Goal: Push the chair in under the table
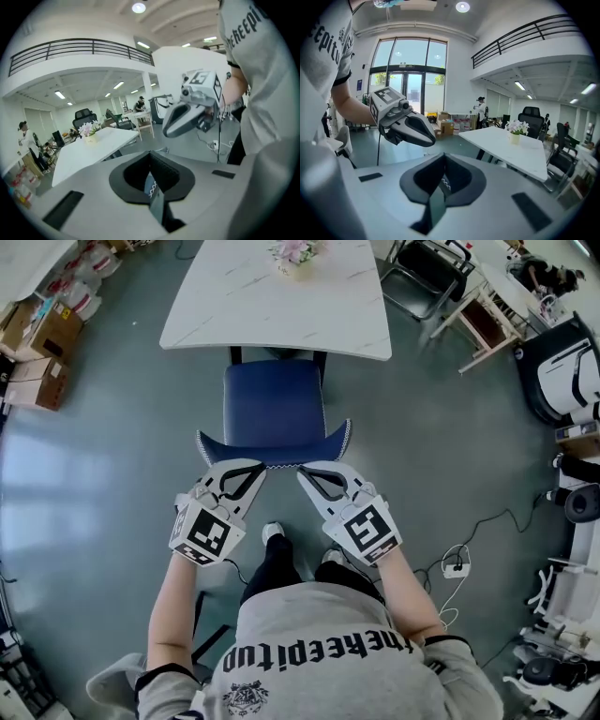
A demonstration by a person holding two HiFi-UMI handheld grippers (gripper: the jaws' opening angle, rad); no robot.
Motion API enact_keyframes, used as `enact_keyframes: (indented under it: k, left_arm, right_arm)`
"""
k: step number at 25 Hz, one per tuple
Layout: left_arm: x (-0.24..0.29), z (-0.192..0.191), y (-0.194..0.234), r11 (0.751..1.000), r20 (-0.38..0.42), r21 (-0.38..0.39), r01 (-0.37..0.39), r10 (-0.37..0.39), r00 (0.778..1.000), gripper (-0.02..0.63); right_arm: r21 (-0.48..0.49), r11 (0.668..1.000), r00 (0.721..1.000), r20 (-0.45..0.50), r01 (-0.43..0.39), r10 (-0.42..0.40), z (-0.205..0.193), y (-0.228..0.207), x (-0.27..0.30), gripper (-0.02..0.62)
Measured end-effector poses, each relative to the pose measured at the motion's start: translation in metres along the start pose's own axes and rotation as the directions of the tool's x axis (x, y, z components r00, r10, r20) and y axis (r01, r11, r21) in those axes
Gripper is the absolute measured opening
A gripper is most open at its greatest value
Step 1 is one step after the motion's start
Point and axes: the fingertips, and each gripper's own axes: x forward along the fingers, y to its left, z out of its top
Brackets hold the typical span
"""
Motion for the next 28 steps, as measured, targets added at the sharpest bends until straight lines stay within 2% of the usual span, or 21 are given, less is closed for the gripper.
enact_keyframes:
  k: [5, 12, 15, 20, 24, 28]
  left_arm:
    - [-0.01, 0.039, 0.001, 0.986, 0.168, -0.156, -0.061, 0.087, 0.982, 0.015]
    - [-0.024, 0.064, -0.007, 0.976, 0.265, -0.215, -0.041, 0.099, 0.959, 0.015]
    - [-0.03, 0.071, -0.01, 0.968, 0.292, -0.249, -0.021, 0.096, 0.952, 0.015]
    - [-0.041, 0.079, -0.017, 0.971, 0.319, -0.237, -0.024, 0.102, 0.942, 0.015]
    - [-0.052, 0.081, -0.019, 0.966, 0.339, -0.259, -0.021, 0.111, 0.934, 0.015]
    - [-0.06, 0.078, -0.018, 0.964, 0.338, -0.263, -0.038, 0.129, 0.932, 0.015]
  right_arm:
    - [0.031, 0.999, 0.997, 0.069, -0.02, 0.018, 0.019, 0.008, -0.007, 0.012]
    - [0.036, 0.999, 0.988, 0.148, -0.038, 0.033, 0.045, 0.021, -0.017, 0.011]
    - [0.03, 0.999, 0.984, 0.173, -0.04, 0.034, 0.053, 0.026, -0.019, 0.011]
    - [0.042, 0.999, 0.978, 0.207, -0.034, 0.025, 0.065, 0.034, -0.026, 0.011]
    - [0.044, 0.999, 0.982, 0.189, -0.023, 0.015, 0.064, 0.041, -0.026, 0.011]
    - [0.054, 0.998, 0.974, 0.226, -0.024, 0.011, 0.071, 0.047, -0.027, 0.011]
